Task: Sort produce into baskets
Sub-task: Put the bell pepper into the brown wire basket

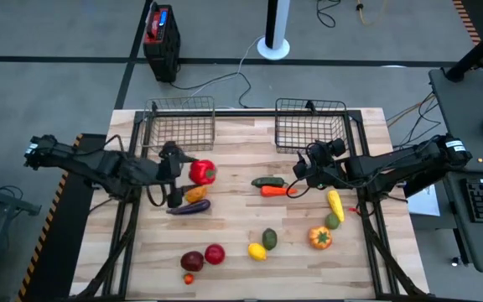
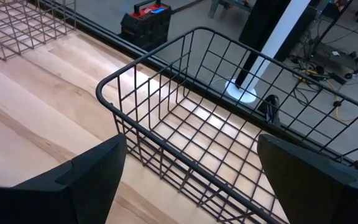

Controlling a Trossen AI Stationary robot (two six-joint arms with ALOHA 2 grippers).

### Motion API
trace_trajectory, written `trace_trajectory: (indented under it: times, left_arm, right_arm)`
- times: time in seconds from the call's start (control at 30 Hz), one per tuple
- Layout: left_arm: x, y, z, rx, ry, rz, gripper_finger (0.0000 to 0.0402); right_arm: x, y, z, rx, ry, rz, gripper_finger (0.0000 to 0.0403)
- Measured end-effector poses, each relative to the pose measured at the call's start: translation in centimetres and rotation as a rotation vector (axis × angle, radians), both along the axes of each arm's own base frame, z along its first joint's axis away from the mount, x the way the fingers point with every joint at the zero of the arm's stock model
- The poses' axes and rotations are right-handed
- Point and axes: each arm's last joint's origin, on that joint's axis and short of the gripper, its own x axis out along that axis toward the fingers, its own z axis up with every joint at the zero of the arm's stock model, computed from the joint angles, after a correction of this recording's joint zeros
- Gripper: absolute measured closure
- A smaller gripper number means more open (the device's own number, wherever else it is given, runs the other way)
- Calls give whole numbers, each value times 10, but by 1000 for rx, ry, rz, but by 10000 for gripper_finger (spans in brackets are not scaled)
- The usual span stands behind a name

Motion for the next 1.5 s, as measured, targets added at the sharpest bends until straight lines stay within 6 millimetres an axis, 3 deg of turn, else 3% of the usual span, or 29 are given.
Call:
trace_trajectory:
  times: [0.23,0.47,0.63,0.8,1.03,1.5]
  left_arm:
    - [14,-5,-21,121,-250,-113,73]
    - [15,-6,-53,53,-471,-121,73]
    - [17,-6,-65,6,-597,-107,73]
    - [23,-8,-72,4,-619,-108,73]
    - [29,-11,-76,26,-641,-138,73]
    - [37,-13,-84,23,-620,-145,73]
  right_arm:
    - [0,0,0,1,-5,0,48]
    - [0,0,0,-3,1,3,48]
    - [3,0,2,0,-30,3,48]
    - [8,1,6,8,-110,4,48]
    - [7,1,5,-58,28,74,48]
    - [10,1,8,-65,-1,84,48]
